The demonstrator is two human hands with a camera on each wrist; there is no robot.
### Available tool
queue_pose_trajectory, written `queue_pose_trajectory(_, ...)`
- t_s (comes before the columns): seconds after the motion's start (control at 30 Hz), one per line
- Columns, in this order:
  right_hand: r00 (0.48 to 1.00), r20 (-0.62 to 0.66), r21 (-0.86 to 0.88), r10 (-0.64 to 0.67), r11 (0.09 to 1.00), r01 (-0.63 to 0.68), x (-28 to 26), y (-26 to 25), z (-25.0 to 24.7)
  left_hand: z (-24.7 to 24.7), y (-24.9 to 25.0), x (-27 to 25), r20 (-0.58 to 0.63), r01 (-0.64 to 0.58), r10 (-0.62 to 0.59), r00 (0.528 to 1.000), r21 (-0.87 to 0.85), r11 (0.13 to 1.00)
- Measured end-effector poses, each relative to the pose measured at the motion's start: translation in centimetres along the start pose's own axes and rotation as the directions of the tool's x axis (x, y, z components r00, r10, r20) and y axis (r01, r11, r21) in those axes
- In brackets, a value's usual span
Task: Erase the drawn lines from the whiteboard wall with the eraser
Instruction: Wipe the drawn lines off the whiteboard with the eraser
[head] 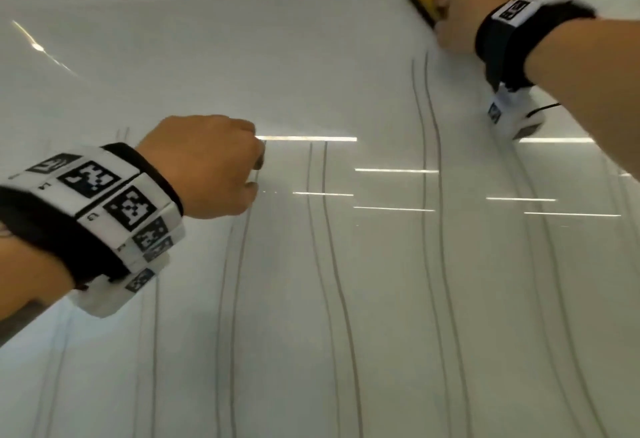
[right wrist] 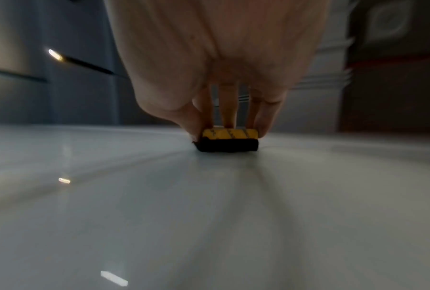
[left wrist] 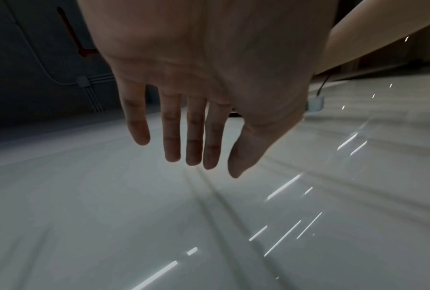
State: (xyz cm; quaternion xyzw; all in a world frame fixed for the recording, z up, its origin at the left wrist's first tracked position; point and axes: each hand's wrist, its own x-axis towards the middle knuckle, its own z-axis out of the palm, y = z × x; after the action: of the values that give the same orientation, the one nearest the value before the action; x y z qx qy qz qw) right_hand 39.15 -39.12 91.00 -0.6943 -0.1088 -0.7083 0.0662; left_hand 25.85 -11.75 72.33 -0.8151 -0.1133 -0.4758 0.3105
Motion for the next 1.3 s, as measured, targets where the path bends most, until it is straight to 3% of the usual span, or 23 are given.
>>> queue_pose_trajectory(0.07,0.999,0.022,0.022,0.05,0.999,-0.05,0.5,0.3,0.1,-0.8,2.3,0.5,-0.024,-0.066,0.066,0.998,-0.024,0.998)
queue_pose_trajectory(0.17,0.977,0.099,0.037,-0.191,0.981,0.188,-1.5,-1.6,0.4,-1.4,6.0,0.9,-0.065,-0.15,0.145,0.987,-0.075,0.986)
queue_pose_trajectory(0.27,0.845,0.17,0.12,-0.507,0.862,0.493,-6.2,-0.8,0.5,-1.5,8.8,1.3,-0.088,-0.194,0.183,0.979,-0.141,0.971)
queue_pose_trajectory(0.33,0.795,0.15,0.149,-0.588,0.808,0.57,-7.9,1.7,0.2,-1.5,10.2,1.7,-0.086,-0.218,0.207,0.975,-0.155,0.963)
queue_pose_trajectory(0.4,0.844,0.142,0.089,-0.517,0.856,0.509,-6.1,4.3,0.1,-1.7,11.4,2.1,-0.096,-0.235,0.221,0.97,-0.161,0.959)
queue_pose_trajectory(0.47,0.951,0.088,0.053,-0.295,0.955,0.292,-3.1,6.1,0.4,-2.0,12.3,2.3,-0.107,-0.245,0.229,0.967,-0.166,0.955)
queue_pose_trajectory(0.53,0.984,0.088,0.086,-0.152,0.986,0.145,-2.0,6.0,0.9,-2.1,12.9,2.4,-0.113,-0.24,0.223,0.968,-0.167,0.956)
queue_pose_trajectory(0.6,0.961,0.121,0.147,-0.247,0.962,0.229,-4.2,3.9,1.5,-2.1,13.4,2.6,-0.108,-0.22,0.204,0.973,-0.165,0.961)
queue_pose_trajectory(0.7,0.824,0.131,0.267,-0.551,0.82,0.506,-10.4,2.3,1.6,-1.9,14.1,2.8,-0.08,-0.191,0.18,0.981,-0.169,0.967)
queue_pose_trajectory(0.77,0.764,0.122,0.254,-0.634,0.764,0.593,-11.0,3.3,1.2,-2.0,14.5,2.8,-0.05,-0.183,0.177,0.983,-0.173,0.968)
queue_pose_trajectory(0.8,0.757,0.124,0.208,-0.641,0.763,0.612,-9.9,4.0,1.3,-2.1,14.6,2.8,-0.045,-0.178,0.173,0.984,-0.174,0.969)
queue_pose_trajectory(0.83,0.796,0.119,0.173,-0.593,0.802,0.572,-8.3,5.1,1.3,-2.2,14.5,2.8,-0.039,-0.172,0.168,0.985,-0.176,0.969)
queue_pose_trajectory(0.9,0.932,0.085,0.084,-0.353,0.934,0.346,-4.4,7.5,0.9,-2.4,14.5,2.7,-0.023,-0.161,0.159,0.987,-0.184,0.97)
queue_pose_trajectory(0.97,0.984,0.065,0.097,-0.166,0.982,0.159,-2.8,8.0,1.0,-2.3,14.7,2.7,-0.008,-0.152,0.152,0.988,-0.172,0.973)
queue_pose_trajectory(1.0,0.986,0.081,0.095,-0.148,0.986,0.14,-3.1,7.2,1.0,-2.2,14.7,2.6,-0.006,-0.147,0.148,0.989,-0.165,0.975)
queue_pose_trajectory(1.07,0.958,0.124,0.126,-0.259,0.962,0.243,-5.1,4.8,0.9,-2.2,14.9,2.6,-0.004,-0.136,0.137,0.991,-0.172,0.976)
queue_pose_trajectory(1.13,0.874,0.125,0.181,-0.469,0.877,0.444,-8.2,3.0,1.1,-2.5,15.2,2.7,-0.012,-0.124,0.124,0.992,-0.172,0.977)
queue_pose_trajectory(1.2,0.788,0.135,0.228,-0.601,0.793,0.565,-10.2,2.7,1.3,-3.0,15.7,2.7,-0.008,-0.131,0.132,0.991,-0.153,0.979)
queue_pose_trajectory(1.23,0.779,0.137,0.231,-0.611,0.785,0.575,-9.8,3.2,1.1,-3.2,16.0,2.8,-0.017,-0.137,0.136,0.991,-0.14,0.981)
queue_pose_trajectory(1.3,0.848,0.131,0.169,-0.513,0.854,0.491,-7.5,4.2,0.7,-3.4,16.3,3.0,-0.039,-0.135,0.131,0.991,-0.146,0.98)
